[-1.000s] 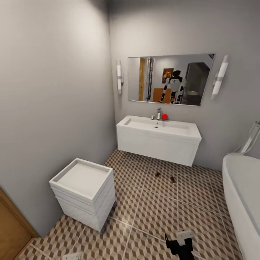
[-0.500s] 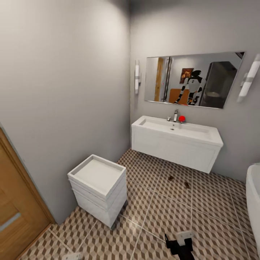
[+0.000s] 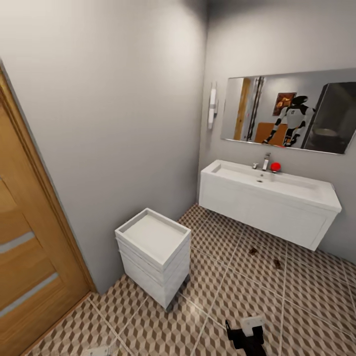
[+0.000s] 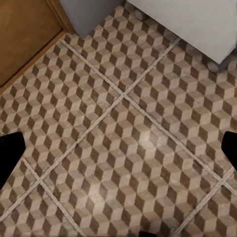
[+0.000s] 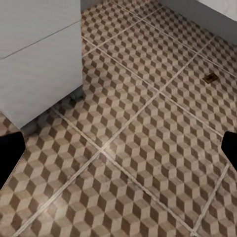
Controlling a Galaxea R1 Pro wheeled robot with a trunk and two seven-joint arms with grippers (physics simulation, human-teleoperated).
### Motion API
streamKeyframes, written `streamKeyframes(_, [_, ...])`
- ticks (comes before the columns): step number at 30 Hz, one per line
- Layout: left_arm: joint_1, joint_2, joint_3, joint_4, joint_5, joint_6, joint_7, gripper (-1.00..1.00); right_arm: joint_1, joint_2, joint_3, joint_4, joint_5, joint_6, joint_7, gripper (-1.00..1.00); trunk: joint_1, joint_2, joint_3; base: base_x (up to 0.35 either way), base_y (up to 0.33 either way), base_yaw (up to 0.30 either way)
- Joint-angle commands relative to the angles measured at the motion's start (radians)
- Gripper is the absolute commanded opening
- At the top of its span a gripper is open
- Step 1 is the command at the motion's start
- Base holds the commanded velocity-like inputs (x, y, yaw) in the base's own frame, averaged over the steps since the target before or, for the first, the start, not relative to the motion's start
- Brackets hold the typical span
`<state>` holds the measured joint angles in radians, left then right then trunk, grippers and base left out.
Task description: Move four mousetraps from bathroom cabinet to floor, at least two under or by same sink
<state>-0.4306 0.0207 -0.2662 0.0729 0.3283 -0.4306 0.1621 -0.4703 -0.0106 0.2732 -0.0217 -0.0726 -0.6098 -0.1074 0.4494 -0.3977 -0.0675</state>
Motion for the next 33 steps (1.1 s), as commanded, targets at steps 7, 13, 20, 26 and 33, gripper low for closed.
streamKeyframes(7, [-0.002, -0.001, -0.008, 0.004, 0.005, -0.005, 0.002, 1.00, -0.001, 0.000, 0.009, 0.000, -0.007, -0.002, -0.003, 1.00, 0.001, -0.002, -0.002, 0.000, 0.000, 0.286])
streamKeyframes(13, [-0.002, -0.001, -0.008, 0.004, 0.005, -0.006, 0.002, 1.00, -0.001, 0.000, 0.009, 0.000, -0.007, -0.002, -0.003, 1.00, 0.001, -0.002, -0.002, 0.000, 0.000, 0.286])
streamKeyframes(20, [-0.002, -0.001, -0.008, 0.004, 0.005, -0.006, 0.002, 1.00, -0.001, 0.010, 0.009, 0.000, -0.006, -0.001, -0.003, 1.00, 0.001, -0.002, -0.002, 0.000, 0.000, 0.286])
streamKeyframes(26, [-0.002, -0.001, -0.008, 0.004, 0.005, -0.006, 0.002, 1.00, -0.001, 0.014, 0.009, 0.000, -0.006, -0.001, -0.003, 1.00, 0.001, -0.002, -0.002, 0.000, 0.000, 0.286])
streamKeyframes(33, [-0.002, -0.001, -0.008, 0.005, 0.005, -0.006, 0.002, 1.00, -0.001, 0.016, 0.009, 0.000, -0.006, -0.001, -0.003, 1.00, 0.001, -0.002, -0.002, 0.000, 0.000, 0.286])
